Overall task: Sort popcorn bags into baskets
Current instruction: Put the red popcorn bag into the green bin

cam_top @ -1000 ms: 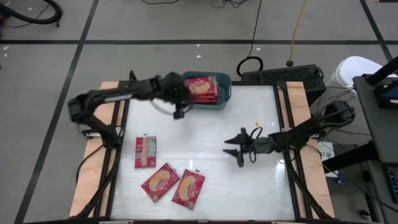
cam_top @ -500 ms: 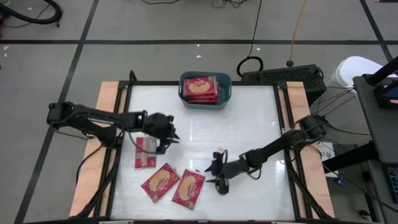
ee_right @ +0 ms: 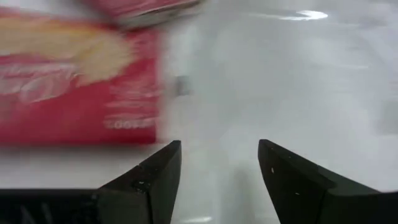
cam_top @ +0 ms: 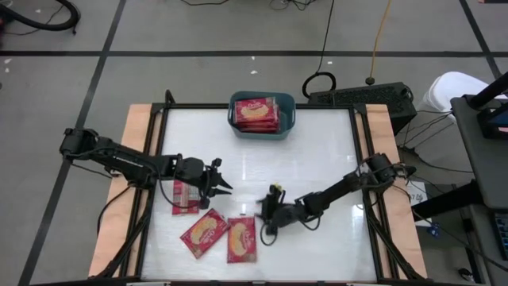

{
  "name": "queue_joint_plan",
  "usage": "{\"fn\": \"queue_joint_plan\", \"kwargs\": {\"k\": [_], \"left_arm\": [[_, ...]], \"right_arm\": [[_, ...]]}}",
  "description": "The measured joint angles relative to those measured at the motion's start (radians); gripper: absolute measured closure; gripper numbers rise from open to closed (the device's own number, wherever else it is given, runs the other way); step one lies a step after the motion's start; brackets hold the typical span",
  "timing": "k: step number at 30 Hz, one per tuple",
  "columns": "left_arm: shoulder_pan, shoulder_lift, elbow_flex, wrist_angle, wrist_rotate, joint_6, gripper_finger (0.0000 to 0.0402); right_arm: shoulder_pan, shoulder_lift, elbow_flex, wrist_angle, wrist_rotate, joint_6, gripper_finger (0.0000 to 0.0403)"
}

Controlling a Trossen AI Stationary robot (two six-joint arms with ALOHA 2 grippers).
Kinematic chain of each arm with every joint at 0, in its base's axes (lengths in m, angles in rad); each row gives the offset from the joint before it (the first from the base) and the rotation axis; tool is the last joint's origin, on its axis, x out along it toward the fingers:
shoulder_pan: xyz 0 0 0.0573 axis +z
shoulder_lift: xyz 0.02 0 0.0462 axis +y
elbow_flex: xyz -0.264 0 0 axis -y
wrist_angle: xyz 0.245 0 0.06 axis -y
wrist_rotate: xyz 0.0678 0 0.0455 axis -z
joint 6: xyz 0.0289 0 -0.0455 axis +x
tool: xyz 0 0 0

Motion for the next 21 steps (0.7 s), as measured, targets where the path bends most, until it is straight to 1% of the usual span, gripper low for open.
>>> {"fn": "queue_joint_plan", "kwargs": {"k": [3,4,7,11,14,17,19,21], "left_arm": [[-0.006,0.0,-0.002,0.01,0.0,-0.011,0.0316],[-0.006,0.0,-0.002,0.011,0.0,-0.018,0.0316],[-0.006,0.0,-0.002,0.014,0.001,-0.054,0.0316],[-0.036,0.006,-0.002,0.022,0.003,-0.086,0.0316],[-0.083,0.052,-0.003,0.073,0.025,-0.071,0.0316],[-0.128,0.13,-0.003,0.201,0.073,-0.039,0.0316],[-0.15,0.196,0.003,0.285,0.082,-0.037,0.0316],[-0.165,0.266,0.025,0.32,0.083,-0.038,0.0316]], "right_arm": [[-0.052,-0.009,0.0,0.002,0.103,-0.011,0.0197],[-0.071,-0.014,0.0,0.006,0.117,-0.01,0.0197],[-0.114,-0.039,0.0,0.0,0.105,0.017,0.0197],[-0.122,-0.084,0.0,-0.048,0.043,0.083,0.0197],[-0.102,-0.122,0.0,-0.111,-0.033,0.135,0.0197],[-0.068,-0.144,-0.001,-0.148,-0.134,0.18,0.0197],[-0.04,-0.153,-0.001,-0.152,-0.19,0.22,0.0197],[-0.007,-0.157,0.0,-0.153,-0.221,0.256,0.0197]]}}
